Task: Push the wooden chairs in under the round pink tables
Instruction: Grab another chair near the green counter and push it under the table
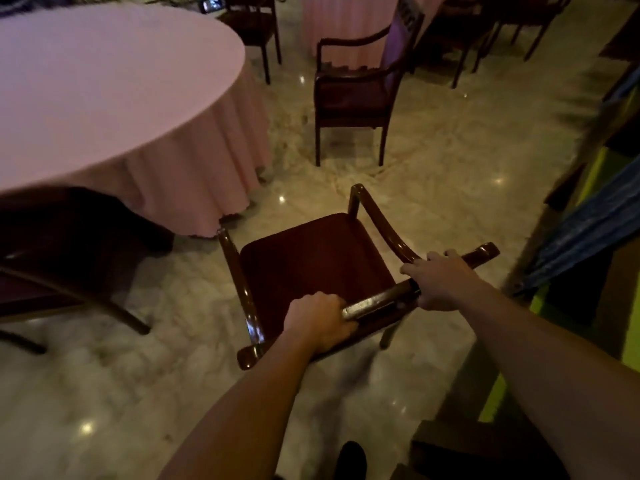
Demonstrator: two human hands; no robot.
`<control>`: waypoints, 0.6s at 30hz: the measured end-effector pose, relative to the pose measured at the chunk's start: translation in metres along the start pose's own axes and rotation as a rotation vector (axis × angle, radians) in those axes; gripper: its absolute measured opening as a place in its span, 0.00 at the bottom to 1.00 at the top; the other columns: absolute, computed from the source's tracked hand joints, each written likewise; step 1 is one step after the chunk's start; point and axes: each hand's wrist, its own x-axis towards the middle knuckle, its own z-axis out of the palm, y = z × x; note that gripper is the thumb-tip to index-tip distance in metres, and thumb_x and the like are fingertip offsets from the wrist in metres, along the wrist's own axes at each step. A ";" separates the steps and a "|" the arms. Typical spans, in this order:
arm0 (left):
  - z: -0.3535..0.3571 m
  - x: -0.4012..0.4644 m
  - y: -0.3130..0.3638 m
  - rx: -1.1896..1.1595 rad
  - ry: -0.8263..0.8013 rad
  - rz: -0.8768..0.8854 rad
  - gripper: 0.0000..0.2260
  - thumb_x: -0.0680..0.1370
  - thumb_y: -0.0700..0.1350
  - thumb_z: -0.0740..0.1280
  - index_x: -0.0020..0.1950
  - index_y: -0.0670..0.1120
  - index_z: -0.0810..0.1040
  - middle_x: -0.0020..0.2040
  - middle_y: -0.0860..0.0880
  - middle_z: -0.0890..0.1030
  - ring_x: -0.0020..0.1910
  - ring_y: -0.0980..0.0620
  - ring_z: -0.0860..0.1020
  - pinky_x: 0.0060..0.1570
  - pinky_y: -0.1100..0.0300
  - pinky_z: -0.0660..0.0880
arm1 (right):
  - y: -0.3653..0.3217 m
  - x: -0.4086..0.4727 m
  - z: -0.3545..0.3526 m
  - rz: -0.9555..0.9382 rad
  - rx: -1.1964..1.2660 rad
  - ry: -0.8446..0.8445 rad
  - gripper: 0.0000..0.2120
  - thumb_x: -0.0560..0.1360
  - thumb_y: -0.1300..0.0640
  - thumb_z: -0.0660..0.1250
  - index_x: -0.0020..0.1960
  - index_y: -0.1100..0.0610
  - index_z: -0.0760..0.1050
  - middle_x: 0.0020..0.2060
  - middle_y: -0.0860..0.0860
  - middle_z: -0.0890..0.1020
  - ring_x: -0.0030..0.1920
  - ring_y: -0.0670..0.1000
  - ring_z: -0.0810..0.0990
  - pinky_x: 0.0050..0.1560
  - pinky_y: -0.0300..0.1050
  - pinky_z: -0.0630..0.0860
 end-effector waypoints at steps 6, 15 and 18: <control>-0.019 0.014 -0.029 0.023 0.019 -0.051 0.19 0.78 0.64 0.65 0.60 0.54 0.81 0.46 0.53 0.81 0.44 0.52 0.80 0.47 0.54 0.78 | -0.011 0.036 -0.024 -0.075 0.075 -0.057 0.20 0.70 0.29 0.68 0.51 0.42 0.70 0.44 0.43 0.77 0.51 0.50 0.77 0.50 0.50 0.73; -0.050 0.059 -0.076 0.007 0.075 -0.102 0.17 0.75 0.66 0.67 0.53 0.55 0.82 0.41 0.55 0.79 0.42 0.52 0.80 0.44 0.54 0.75 | -0.018 0.109 -0.059 -0.156 0.171 -0.086 0.15 0.71 0.36 0.73 0.51 0.43 0.77 0.43 0.42 0.78 0.47 0.46 0.78 0.51 0.50 0.78; -0.063 0.080 -0.095 0.001 0.099 -0.138 0.20 0.73 0.68 0.68 0.52 0.54 0.83 0.42 0.54 0.81 0.42 0.52 0.80 0.45 0.53 0.76 | -0.021 0.139 -0.074 -0.193 0.147 -0.068 0.11 0.73 0.40 0.73 0.50 0.44 0.75 0.42 0.42 0.78 0.46 0.46 0.77 0.48 0.48 0.76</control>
